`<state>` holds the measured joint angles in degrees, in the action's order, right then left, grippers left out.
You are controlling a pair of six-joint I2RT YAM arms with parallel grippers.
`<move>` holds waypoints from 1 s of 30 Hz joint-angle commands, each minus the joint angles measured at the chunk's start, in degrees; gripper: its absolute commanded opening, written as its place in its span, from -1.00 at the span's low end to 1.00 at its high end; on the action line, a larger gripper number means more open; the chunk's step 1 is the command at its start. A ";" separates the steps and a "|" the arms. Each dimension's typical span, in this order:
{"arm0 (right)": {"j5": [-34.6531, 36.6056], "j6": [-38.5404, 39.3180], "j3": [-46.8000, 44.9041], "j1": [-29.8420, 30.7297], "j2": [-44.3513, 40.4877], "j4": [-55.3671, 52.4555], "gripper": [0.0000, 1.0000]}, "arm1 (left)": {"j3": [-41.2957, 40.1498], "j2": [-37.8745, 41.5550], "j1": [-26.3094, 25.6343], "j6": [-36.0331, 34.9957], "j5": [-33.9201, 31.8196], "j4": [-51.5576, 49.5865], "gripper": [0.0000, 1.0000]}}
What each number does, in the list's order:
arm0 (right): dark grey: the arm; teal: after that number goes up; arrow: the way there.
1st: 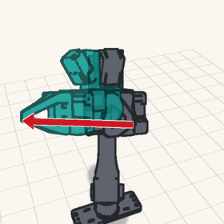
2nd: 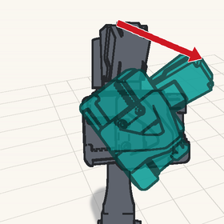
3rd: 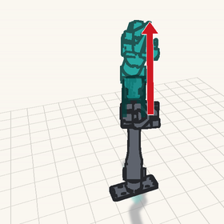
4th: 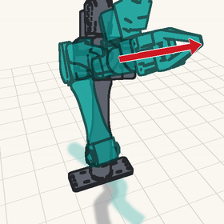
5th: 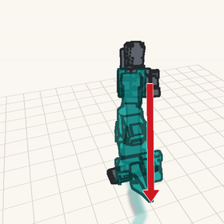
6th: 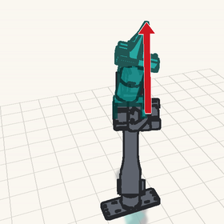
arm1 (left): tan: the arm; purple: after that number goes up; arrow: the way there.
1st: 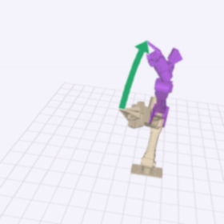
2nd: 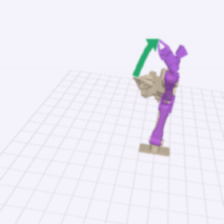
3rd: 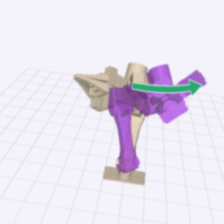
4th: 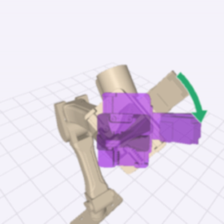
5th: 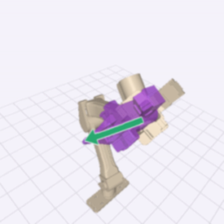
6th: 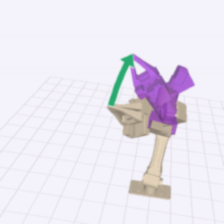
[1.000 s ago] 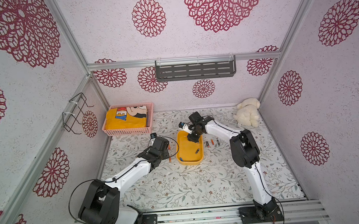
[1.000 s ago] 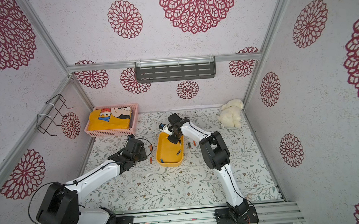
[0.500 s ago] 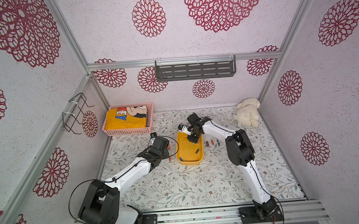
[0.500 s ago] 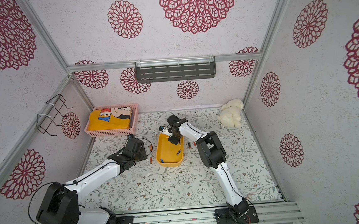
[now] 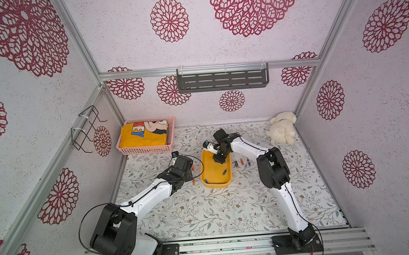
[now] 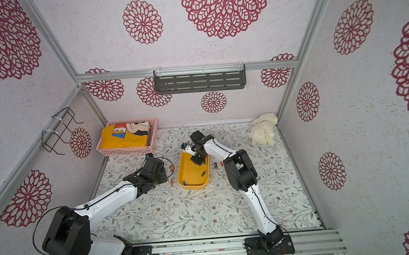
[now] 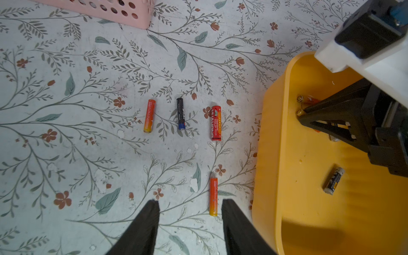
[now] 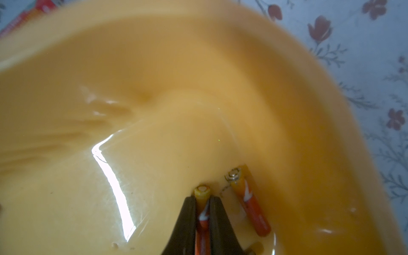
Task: Take the batteries out of the storage box
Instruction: Pick up the battery from the storage box.
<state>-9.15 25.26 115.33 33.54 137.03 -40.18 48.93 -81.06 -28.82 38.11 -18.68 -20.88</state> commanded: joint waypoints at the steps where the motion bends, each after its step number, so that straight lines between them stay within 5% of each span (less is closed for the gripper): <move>1: -2.23 -4.86 0.64 0.47 0.07 -4.52 -0.80 | 1.31 -1.02 0.34 -0.02 -0.24 -0.07 -0.02; 11: -2.23 -20.15 1.21 0.62 -3.33 -3.05 -0.85 | 2.83 -2.23 0.34 -0.48 -0.40 -0.47 -0.02; 30: 5.67 -36.90 -3.79 0.48 -17.78 -1.98 -0.85 | 4.85 -2.50 0.38 -1.36 -0.30 -2.04 -0.01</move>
<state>-6.74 -7.77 112.73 33.80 125.21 -41.89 52.58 -83.40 -28.71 37.65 -18.70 -22.00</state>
